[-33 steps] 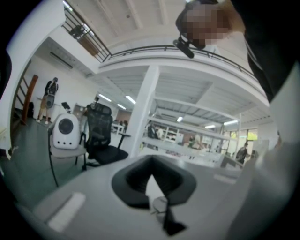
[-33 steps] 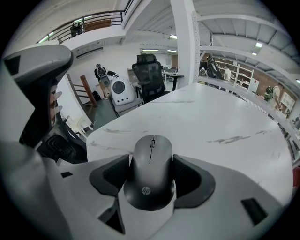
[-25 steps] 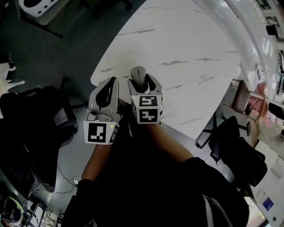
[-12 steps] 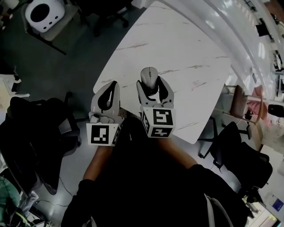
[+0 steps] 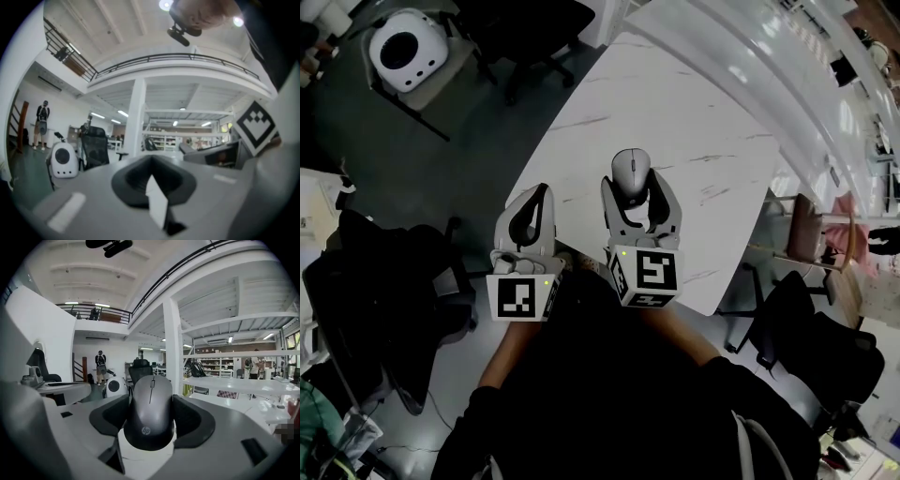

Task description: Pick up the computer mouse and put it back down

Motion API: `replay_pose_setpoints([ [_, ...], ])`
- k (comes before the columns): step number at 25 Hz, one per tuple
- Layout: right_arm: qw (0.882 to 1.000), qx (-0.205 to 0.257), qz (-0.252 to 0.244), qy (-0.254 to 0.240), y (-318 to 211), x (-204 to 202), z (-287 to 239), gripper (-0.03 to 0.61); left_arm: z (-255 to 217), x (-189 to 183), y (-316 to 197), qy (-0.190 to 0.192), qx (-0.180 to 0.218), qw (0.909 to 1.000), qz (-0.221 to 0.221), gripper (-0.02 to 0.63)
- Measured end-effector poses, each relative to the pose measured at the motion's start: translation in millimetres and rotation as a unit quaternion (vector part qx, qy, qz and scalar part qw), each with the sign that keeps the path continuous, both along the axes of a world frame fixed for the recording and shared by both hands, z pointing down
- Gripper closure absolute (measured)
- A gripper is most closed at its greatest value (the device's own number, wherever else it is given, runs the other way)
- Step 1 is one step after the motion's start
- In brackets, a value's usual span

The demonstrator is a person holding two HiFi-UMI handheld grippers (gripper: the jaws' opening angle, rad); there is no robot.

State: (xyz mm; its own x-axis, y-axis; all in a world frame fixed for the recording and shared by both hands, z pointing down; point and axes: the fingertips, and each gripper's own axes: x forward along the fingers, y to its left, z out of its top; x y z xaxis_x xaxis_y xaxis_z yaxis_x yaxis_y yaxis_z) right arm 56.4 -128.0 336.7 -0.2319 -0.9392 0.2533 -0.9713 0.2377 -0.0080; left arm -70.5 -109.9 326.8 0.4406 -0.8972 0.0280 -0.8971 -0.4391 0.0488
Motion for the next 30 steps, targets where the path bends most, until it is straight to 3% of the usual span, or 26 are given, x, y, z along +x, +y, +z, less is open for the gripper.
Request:
replay_pose_setpoints([
  [11, 1.0, -0.01, -0.002, -0.005, -2, -4, 7, 0.321, 6, 7, -2, 0.005, -0.016, 0.9998, 0.005, 0.606],
  [30, 0.991, -0.13, -0.019, 0.019, -22, -23, 129, 0.321, 72, 14, -22, 0.003, -0.059, 0.998, 0.019, 0.606],
])
